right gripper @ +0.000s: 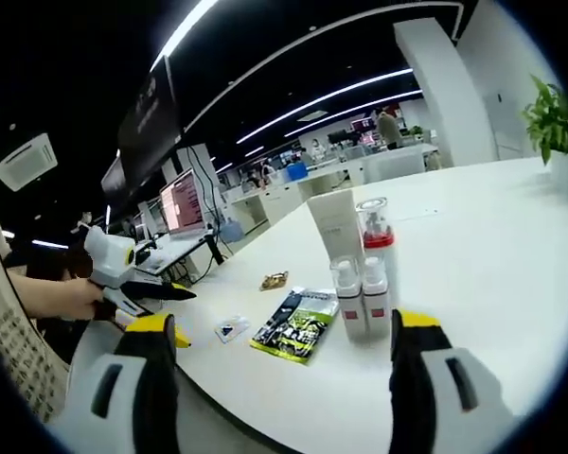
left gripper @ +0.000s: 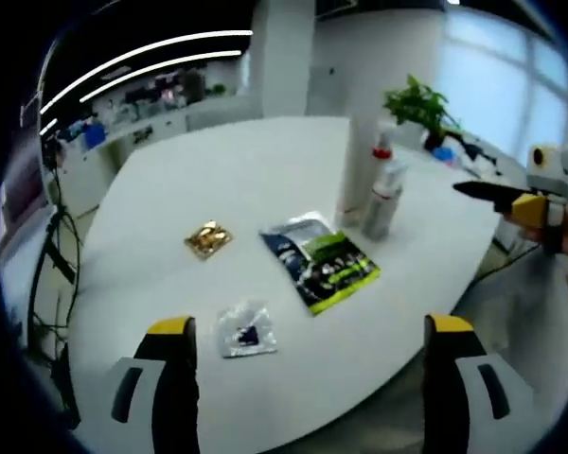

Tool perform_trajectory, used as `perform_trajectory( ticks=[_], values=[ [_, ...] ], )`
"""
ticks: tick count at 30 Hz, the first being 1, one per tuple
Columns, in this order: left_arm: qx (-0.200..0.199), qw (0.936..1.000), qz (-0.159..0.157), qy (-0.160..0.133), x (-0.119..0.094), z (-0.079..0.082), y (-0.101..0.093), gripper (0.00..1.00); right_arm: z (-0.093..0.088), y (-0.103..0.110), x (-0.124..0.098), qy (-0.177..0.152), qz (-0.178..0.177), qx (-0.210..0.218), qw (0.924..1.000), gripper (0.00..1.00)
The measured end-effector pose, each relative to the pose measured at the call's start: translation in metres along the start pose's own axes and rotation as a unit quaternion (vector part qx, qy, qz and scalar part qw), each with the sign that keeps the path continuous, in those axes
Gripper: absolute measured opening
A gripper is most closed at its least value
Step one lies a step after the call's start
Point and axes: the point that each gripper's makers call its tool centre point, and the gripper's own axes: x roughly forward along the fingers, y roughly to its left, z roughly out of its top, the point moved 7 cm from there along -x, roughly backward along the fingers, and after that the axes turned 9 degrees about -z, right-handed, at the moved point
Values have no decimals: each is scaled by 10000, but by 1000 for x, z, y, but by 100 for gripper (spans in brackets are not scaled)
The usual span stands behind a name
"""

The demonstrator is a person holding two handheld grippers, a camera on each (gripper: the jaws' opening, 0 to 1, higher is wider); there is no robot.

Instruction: Arrange the skincare products in the storage area until every visible bottle or jar stands upright without overlapping.

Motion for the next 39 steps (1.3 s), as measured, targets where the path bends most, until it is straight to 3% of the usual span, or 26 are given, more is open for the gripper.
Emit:
perform_trajectory(
  ticks=[3, 9, 13, 20, 39],
  values=[
    [2, 9996, 226, 168, -8, -6, 1, 97, 2, 0, -1, -90, 16, 146, 9999, 100],
    [3, 9996, 280, 101, -22, -13, -2, 97, 1, -6, -1, -111, -94, 384, 9992, 100],
    [-36, 9995, 312, -13, -23, -9, 0, 97, 1, -7, -1, -84, -112, 443, 9989, 100],
    [-65, 9994, 325, 86, -19, -11, 2, 97, 0, -8, -1, -50, -124, 461, 9988, 100],
    [-183, 9936, 507, 989, 11, -32, 39, 86, 2, -6, -2, -102, -34, 412, 9991, 97]
  ],
)
